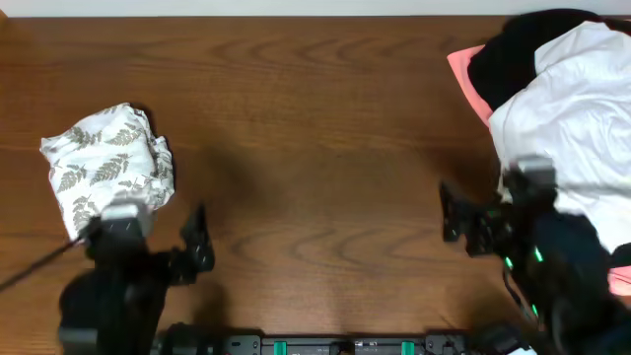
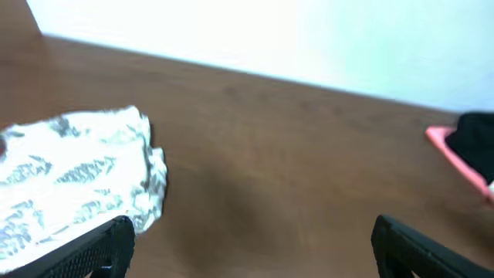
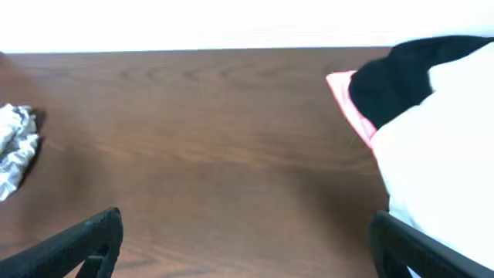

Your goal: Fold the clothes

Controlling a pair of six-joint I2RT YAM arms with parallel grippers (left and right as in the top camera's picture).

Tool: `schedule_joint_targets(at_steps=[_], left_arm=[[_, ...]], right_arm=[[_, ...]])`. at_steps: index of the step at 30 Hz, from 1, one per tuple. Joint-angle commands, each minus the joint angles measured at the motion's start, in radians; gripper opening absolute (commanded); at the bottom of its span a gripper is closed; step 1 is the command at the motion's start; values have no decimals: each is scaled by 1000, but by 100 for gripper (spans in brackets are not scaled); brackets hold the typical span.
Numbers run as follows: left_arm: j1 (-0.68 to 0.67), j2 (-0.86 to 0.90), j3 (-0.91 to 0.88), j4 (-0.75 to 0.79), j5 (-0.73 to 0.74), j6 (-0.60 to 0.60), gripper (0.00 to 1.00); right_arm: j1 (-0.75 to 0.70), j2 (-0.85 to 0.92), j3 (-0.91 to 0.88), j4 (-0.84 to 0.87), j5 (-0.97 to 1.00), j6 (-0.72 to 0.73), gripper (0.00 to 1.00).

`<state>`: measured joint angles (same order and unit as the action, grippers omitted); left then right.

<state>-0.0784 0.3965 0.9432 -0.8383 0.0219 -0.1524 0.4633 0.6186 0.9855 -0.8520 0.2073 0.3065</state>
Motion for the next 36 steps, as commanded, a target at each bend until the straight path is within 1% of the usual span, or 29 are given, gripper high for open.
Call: schedule_joint_targets(at_steps=[1, 5, 14, 18, 23, 25, 30, 36], left_arm=[[4, -47, -4, 1, -15, 6, 98], [4, -63, -4, 0, -15, 6, 98], [4, -62, -4, 0, -15, 6, 98], [4, -62, -4, 0, -15, 6, 98], [4, -62, -4, 0, -15, 6, 98], [4, -62, -4, 0, -15, 6, 98], [4, -62, -4, 0, -15, 6, 98], [4, -62, -4, 0, -15, 6, 98]], right_arm=[[13, -70, -33, -42, 47, 19, 99], [13, -121, -33, -155, 47, 19, 99], [13, -121, -33, -361, 47, 19, 99], [13, -121, -33, -411, 47, 19, 99], [13, -126, -33, -420, 47, 19, 99], [-15, -145, -38, -418, 47, 19, 99], [-138, -194, -41, -417, 47, 19, 99], [-278, -333, -41, -417, 47, 19, 99]])
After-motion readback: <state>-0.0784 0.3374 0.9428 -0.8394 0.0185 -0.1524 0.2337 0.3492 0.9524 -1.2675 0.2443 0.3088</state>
